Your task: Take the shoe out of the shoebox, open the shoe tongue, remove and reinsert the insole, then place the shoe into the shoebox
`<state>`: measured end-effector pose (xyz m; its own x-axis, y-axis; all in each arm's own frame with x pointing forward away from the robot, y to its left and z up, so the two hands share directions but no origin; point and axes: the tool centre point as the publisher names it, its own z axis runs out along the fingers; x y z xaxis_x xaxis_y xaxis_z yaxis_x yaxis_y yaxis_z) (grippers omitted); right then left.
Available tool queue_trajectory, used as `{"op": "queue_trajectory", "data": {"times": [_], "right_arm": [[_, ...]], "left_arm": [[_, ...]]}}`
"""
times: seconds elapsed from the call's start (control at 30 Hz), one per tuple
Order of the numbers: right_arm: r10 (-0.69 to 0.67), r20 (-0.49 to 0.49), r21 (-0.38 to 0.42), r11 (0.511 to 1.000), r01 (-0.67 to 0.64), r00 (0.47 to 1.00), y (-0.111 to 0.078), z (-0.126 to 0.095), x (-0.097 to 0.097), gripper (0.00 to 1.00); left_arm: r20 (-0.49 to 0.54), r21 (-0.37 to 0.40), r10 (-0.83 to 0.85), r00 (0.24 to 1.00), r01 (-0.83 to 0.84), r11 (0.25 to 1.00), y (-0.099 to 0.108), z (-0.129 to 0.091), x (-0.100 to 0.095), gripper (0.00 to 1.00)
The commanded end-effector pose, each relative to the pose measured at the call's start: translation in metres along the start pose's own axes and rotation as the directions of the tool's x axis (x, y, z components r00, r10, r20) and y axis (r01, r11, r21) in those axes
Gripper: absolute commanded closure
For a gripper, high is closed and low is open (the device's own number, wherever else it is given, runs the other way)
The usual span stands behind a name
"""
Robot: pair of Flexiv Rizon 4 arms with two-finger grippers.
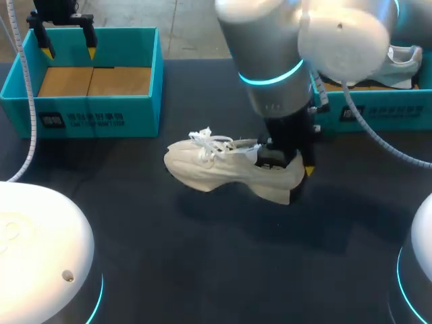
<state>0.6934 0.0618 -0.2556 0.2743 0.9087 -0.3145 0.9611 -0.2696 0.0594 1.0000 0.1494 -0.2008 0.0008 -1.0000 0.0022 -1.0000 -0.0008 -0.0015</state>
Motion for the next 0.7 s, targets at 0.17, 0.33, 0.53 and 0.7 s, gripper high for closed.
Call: {"op": "queue_trajectory", "data": {"times": [0.17, 0.33, 0.53, 0.7], "right_arm": [[0.029, -0.008, -0.011, 1.0, -0.029, 1.0, -0.008, 0.033, 0.014, 1.0], [0.036, -0.013, -0.006, 0.999, -0.036, 0.999, -0.006, 0.051, 0.019, 1.0], [0.052, -0.008, -0.005, 0.999, -0.052, 0.999, -0.001, 0.066, 0.027, 1.0], [0.071, -0.012, 0.015, 0.997, -0.071, 0.997, 0.001, 0.079, 0.032, 1.0]], "left_arm": [[0.001, -0.001, 0.0, 1.0, 0.0, 1.0, 0.0, 0.0, 0.0, 0.0], [0.001, -0.001, 0.0, 1.0, 0.0, 1.0, 0.0, 0.0, 0.0, 0.0], [0.001, -0.001, 0.0, 1.0, 0.0, 1.0, 0.0, 0.0, 0.0, 0.0], [0.001, -0.001, 0.0, 1.0, 0.0, 1.0, 0.0, 0.0, 0.0, 0.0]]}}
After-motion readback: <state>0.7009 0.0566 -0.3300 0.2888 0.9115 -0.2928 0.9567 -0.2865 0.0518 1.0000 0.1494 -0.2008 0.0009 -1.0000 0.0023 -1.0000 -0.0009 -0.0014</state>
